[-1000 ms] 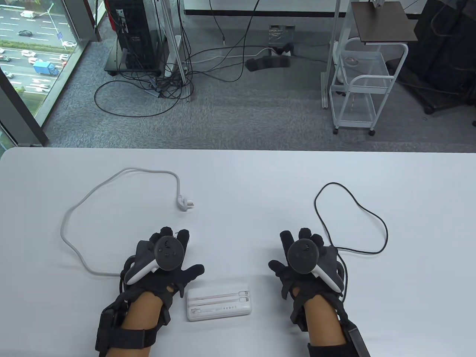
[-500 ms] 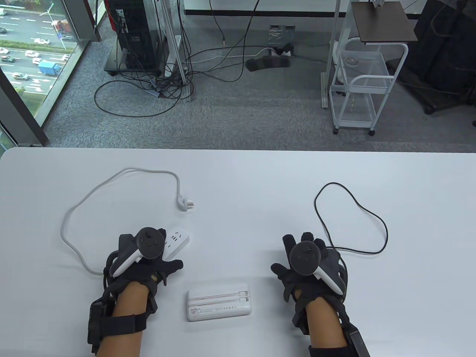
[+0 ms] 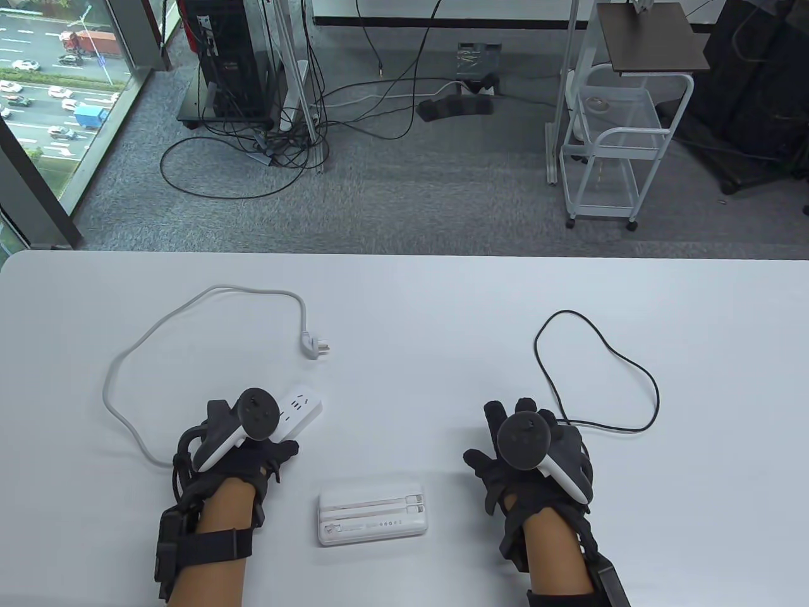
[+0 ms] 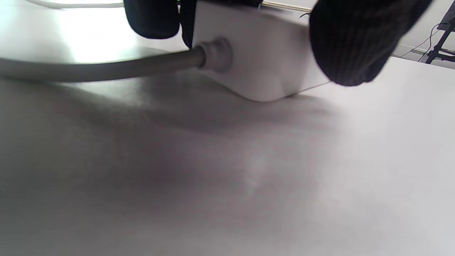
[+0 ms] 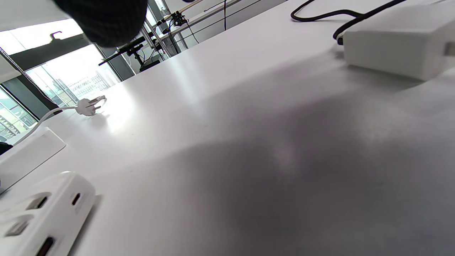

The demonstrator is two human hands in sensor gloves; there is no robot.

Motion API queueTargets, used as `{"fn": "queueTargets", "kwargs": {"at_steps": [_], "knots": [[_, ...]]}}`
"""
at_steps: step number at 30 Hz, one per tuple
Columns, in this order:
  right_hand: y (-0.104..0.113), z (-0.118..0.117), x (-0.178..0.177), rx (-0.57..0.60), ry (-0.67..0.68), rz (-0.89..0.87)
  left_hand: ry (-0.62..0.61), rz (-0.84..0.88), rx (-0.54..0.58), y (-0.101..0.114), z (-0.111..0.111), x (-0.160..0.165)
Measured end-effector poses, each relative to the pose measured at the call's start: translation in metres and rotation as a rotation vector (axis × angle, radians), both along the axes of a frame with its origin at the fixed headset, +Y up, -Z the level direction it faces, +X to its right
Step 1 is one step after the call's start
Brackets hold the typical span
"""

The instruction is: Charge the battery pack

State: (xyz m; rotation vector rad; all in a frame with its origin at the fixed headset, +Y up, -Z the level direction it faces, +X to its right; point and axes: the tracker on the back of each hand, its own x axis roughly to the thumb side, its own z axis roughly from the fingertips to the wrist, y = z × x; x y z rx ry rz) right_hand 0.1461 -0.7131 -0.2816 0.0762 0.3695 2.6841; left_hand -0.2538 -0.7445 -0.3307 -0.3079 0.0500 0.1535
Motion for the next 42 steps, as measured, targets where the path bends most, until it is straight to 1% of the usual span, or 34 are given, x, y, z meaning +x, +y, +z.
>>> {"fn": "queueTargets", "kwargs": {"at_steps": [11, 16, 19, 24, 31, 35, 42], "knots": [[-0.004, -0.002, 0.005, -0.029, -0.016, -0.018, -0.006, 0.021, 0.031, -0.001, -0.001, 0.001], [-0.003, -0.003, 0.005, -0.022, -0.015, -0.024, -0.009, 0.094, 0.042, 0.006, -0.001, 0.005], [-0.004, -0.003, 0.004, -0.024, -0.011, -0.024, -0.067, 0.094, 0.024, 0.012, 0.001, 0.018], [-0.002, -0.003, 0.005, -0.02, -0.011, -0.033, -0.204, 0.057, -0.011, 0.023, 0.005, 0.054], [-0.003, -0.004, 0.001, -0.023, 0.005, -0.017, -0.352, -0.044, -0.062, 0.02, 0.009, 0.101], [-0.003, -0.004, 0.0, -0.023, 0.006, -0.011, -0.387, -0.094, -0.069, 0.018, 0.009, 0.113], [-0.003, -0.003, 0.0, -0.026, 0.0, -0.013, -0.393, -0.096, -0.092, 0.015, 0.009, 0.115]]}}
